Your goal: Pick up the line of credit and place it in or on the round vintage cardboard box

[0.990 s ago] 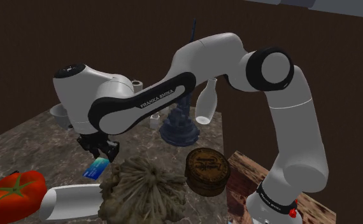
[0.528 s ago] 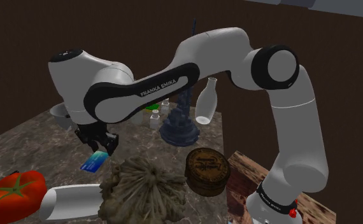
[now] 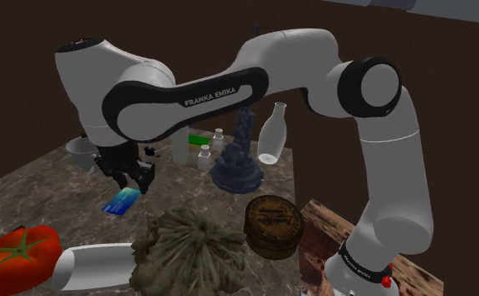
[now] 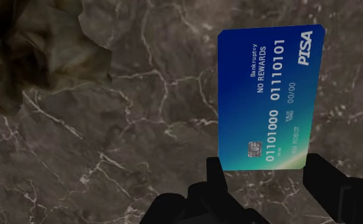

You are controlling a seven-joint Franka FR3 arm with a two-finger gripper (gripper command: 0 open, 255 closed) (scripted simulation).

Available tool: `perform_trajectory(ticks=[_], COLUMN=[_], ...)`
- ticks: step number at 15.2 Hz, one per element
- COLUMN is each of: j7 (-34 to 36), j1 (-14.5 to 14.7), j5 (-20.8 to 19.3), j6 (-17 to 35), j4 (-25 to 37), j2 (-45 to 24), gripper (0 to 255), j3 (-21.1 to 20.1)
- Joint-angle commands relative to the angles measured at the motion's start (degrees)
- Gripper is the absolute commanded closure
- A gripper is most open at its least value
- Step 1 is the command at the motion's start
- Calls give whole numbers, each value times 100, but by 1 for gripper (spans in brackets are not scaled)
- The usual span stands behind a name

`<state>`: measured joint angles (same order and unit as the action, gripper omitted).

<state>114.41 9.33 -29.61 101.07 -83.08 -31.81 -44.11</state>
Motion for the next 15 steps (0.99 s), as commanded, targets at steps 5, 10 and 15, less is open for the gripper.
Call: perform_trajectory(ticks=[5, 10, 15], j7=[-105, -192, -387], j1=[37, 117, -804], j5=[94, 130, 812], j6=[-388, -746, -156], j4=[323, 689, -871], j2=[109, 135, 1341], gripper=[255, 255, 255], j3=[-53, -72, -421])
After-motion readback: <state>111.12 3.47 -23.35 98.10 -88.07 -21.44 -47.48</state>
